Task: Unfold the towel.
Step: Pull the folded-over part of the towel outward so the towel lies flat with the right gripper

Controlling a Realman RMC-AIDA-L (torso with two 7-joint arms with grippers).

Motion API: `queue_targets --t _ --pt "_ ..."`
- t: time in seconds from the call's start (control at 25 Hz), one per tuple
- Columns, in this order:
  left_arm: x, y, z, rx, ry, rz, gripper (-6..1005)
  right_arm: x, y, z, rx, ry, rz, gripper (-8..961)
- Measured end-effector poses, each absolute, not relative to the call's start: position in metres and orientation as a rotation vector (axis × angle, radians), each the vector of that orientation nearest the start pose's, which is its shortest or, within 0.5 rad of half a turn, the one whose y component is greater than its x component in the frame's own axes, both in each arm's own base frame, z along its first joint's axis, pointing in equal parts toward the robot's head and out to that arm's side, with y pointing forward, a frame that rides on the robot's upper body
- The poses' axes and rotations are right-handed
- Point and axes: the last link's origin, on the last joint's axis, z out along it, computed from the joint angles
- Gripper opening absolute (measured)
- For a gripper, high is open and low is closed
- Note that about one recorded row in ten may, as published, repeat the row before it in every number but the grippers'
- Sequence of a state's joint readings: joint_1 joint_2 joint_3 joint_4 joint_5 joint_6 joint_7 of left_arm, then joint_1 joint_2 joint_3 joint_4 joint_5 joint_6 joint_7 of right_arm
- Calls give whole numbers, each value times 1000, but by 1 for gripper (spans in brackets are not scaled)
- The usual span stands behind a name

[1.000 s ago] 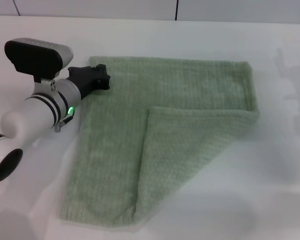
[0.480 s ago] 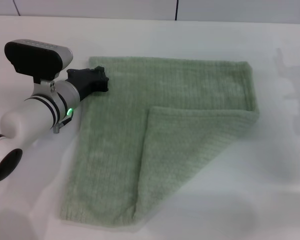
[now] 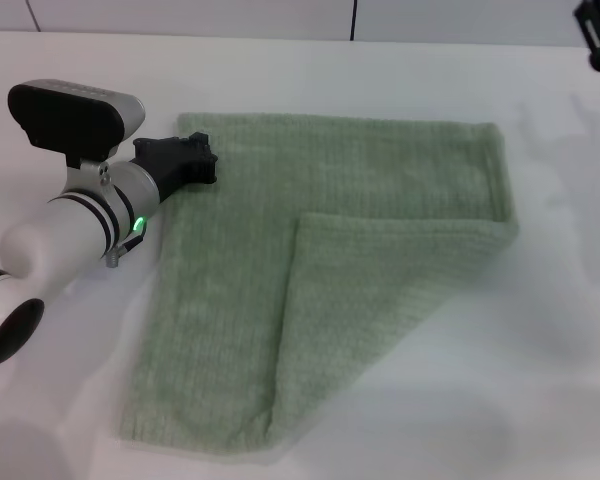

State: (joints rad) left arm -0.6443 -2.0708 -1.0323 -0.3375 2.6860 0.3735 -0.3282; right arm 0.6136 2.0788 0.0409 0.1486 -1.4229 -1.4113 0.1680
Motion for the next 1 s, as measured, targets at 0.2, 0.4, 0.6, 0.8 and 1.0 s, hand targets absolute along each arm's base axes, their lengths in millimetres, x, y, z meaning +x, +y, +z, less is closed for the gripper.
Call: queue_targets --t 0.2,0.4,0.6,0.8,1.0 --pt "-284 398 -84 -1967 -853 -338 -2 259 350 -2 -1764 372 1142 714" --pt "-283 398 -85 -1967 -852 -341 -2 257 344 2 -1954 390 1211 715" --pt "-283 398 -84 -1967 -851 -343 -2 257 341 8 -2140 401 1200 715" --pt "-284 398 -84 -1966 -851 -343 -2 255 340 3 -2347 344 1073 715" --pt "-284 398 -84 -1967 -850 -344 -2 253 341 1 -2479 360 986 715"
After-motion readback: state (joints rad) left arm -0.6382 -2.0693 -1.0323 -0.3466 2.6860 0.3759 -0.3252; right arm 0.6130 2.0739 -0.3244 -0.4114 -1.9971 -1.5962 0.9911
